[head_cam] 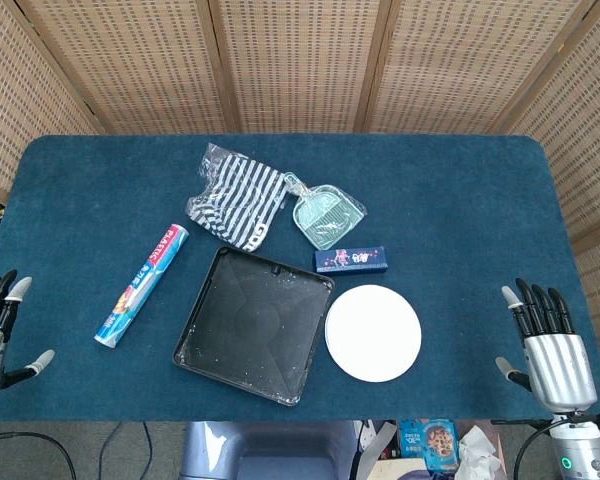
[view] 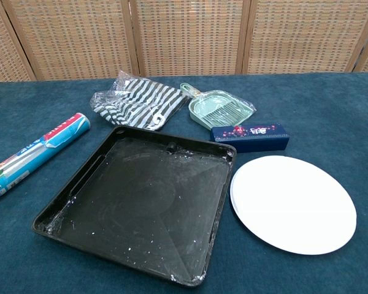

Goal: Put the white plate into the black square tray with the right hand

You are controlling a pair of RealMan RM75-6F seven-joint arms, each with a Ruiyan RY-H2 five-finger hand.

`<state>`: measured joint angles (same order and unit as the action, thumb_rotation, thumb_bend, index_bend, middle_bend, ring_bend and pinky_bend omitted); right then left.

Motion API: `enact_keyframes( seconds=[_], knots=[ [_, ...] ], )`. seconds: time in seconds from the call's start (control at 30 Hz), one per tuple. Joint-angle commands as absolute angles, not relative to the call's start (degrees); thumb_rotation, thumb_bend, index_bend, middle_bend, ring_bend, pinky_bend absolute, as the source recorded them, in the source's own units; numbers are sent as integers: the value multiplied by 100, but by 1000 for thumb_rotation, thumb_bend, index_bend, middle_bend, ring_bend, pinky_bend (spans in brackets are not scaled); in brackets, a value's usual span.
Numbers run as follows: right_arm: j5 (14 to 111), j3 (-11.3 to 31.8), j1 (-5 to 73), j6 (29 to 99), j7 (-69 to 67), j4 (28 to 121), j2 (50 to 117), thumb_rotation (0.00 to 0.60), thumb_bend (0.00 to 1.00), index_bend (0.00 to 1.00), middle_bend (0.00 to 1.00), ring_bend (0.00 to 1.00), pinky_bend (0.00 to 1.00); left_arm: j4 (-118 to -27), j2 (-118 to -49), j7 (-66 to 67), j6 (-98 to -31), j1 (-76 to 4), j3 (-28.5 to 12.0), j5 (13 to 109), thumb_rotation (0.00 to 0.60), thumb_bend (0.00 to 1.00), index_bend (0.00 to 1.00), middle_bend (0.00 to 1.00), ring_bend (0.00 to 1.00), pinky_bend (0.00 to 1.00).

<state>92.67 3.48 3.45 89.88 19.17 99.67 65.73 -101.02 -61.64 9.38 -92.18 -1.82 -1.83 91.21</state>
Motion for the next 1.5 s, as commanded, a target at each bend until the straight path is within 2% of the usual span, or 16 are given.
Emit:
enact_keyframes(
  seconds=[0.03, 0.23, 0.37, 0.5, 0.63, 0.97, 1.5],
  knots=[
    [9279, 338, 346, 8981, 1928, 9966, 6575, 600, 0, 0, 0, 0, 0, -10106, -6160, 939, -9216, -179, -179, 9123, 600, 0, 0, 0, 0, 0],
    [9373, 240, 379, 8854, 2029, 9900, 6606, 600, 0, 0, 0, 0, 0, -10107, -6154, 930, -9180, -192, -191, 9090, 600, 0, 0, 0, 0, 0],
    [9826, -33, 552, 8535, 1871, 9601, 6752, 600, 0, 0, 0, 0, 0, -10117, -6170, 964, -9121, -218, -205, 9048, 600, 0, 0, 0, 0, 0],
    [10497, -408, 898, 8009, 1539, 8862, 7212, 600, 0, 0, 0, 0, 0, -10135, -6208, 1059, -9064, -254, -229, 9008, 600, 0, 0, 0, 0, 0],
    [10871, -538, 1211, 7745, 1077, 8267, 7704, 600, 0, 19, 0, 0, 0, -10146, -6241, 1148, -9005, -275, -234, 8961, 600, 0, 0, 0, 0, 0],
    [11422, -444, 1740, 7829, 697, 7298, 8633, 600, 0, 164, 0, 0, 0, -10123, -6316, 1290, -8838, -341, -270, 8780, 600, 0, 0, 0, 0, 0],
    [11240, -467, 2154, 7345, 975, 6656, 9159, 600, 0, 205, 0, 0, 0, -10117, -6362, 1377, -8774, -376, -294, 8669, 600, 0, 0, 0, 0, 0]
  ],
)
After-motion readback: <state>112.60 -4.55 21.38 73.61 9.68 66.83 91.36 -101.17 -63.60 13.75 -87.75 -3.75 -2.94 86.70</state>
